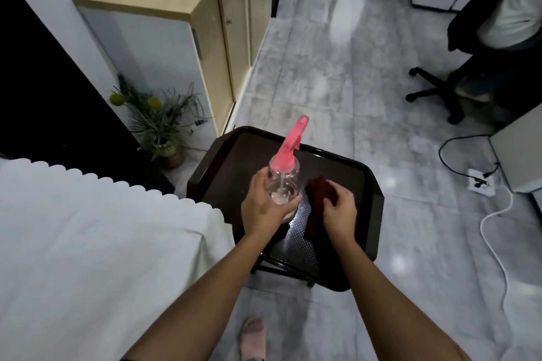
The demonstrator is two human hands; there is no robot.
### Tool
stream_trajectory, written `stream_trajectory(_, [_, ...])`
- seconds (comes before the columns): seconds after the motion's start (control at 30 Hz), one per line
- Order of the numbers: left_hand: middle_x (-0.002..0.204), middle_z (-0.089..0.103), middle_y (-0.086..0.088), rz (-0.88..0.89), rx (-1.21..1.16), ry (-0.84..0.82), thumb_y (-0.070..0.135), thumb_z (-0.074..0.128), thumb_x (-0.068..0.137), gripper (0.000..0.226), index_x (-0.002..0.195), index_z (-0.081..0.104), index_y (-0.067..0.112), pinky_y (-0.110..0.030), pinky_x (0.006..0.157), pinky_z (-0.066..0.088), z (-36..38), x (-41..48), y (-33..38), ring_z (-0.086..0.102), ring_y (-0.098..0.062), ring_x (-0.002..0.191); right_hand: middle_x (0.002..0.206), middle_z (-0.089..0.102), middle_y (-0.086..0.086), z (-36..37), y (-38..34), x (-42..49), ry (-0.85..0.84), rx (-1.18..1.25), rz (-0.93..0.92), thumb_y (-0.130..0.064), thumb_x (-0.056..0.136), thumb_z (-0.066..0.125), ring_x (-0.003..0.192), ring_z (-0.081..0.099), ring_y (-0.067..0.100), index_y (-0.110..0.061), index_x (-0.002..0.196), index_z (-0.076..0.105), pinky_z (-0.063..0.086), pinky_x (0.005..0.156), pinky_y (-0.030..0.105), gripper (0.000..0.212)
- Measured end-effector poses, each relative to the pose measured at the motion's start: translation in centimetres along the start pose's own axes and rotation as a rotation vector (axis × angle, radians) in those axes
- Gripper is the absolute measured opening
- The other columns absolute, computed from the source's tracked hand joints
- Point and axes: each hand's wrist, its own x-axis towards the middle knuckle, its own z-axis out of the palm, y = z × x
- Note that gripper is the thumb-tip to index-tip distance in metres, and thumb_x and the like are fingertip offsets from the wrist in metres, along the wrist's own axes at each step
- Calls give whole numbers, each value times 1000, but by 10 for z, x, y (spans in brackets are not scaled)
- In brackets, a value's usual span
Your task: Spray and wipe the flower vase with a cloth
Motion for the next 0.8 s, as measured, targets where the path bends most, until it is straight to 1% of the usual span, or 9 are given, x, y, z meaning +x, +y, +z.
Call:
stream_trajectory(0.1, [113, 63, 12, -4, 6, 0, 50, 84, 56, 76, 119, 48, 27, -29, 83, 53, 2, 0, -3, 65, -9, 98, 121, 56, 6, -1, 0, 3, -13, 191, 78, 3, 83, 57, 110, 58, 18, -38, 103, 65, 48, 101, 43, 46])
stream_trajectory(0.2, [116, 62, 11, -1, 8, 0, 52, 83, 56, 80, 122, 47, 27, -32, 86, 54, 5, 1, -6, 64, -10, 100, 122, 54, 8, -3, 1, 1, -36, 149, 112, 5, 84, 56, 110, 58, 21, -38, 94, 68, 48, 100, 39, 46])
stream_trajectory(0.27, [117, 61, 12, 7, 10, -4, 52, 83, 57, 80, 124, 46, 27, -28, 85, 53, 6, 1, -6, 63, -10, 100, 129, 47, 11, -5, 0, -2, -18, -21, 57, 6, 89, 50, 118, 52, 26, -23, 106, 69, 39, 104, 28, 39])
stream_trajectory(0.33, [118, 60, 12, 7, 0, -11, 51, 83, 58, 80, 125, 46, 27, -28, 85, 51, 7, 1, -6, 62, -10, 102, 142, 38, 13, -3, 2, -4, -52, -216, -19, 2, 94, 43, 126, 43, 31, -16, 125, 61, 34, 107, 31, 40])
stream_trajectory(0.43, [124, 57, 9, -5, -6, -34, 52, 82, 59, 83, 129, 43, 28, -32, 88, 52, 9, 2, -5, 59, -12, 107, 161, 8, 4, -3, 8, -14, -206, -668, -72, -29, 102, 32, 140, 21, 36, -29, 150, 20, 28, 110, 46, 50])
stream_trajectory(0.5, [126, 55, 8, -16, -15, -51, 52, 82, 58, 86, 130, 40, 29, -31, 89, 51, 11, 2, -7, 59, -12, 109, 161, -12, -2, -5, 13, -18, -317, -830, -48, -49, 100, 21, 147, 2, 33, -33, 151, -5, 19, 114, 48, 59])
stream_trajectory(0.53, [126, 55, 7, -25, -47, -62, 52, 82, 57, 87, 130, 39, 30, -33, 90, 52, 11, 1, -9, 59, -13, 110, 160, -17, -3, -7, 14, -19, -345, -862, -42, -53, 99, 18, 148, -5, 32, -33, 149, -12, 15, 115, 48, 61])
stream_trajectory(0.67, [136, 49, 0, -43, -43, -98, 46, 84, 60, 96, 138, 31, 27, -36, 99, 48, 5, -4, -10, 53, -18, 121, 160, -17, 0, -17, 0, -20, -436, -883, -22, -50, 100, 19, 147, -10, 30, -30, 149, -14, 12, 116, 49, 62])
stream_trajectory(0.8, [154, 28, -13, -119, 177, -229, 46, 76, 72, 108, 151, 12, 9, -39, 109, 36, -6, -16, -6, 34, -27, 138, 162, -5, -2, -31, -21, -35, -407, -845, -85, -36, 100, 25, 148, -7, 27, -20, 152, -4, 14, 117, 49, 62])
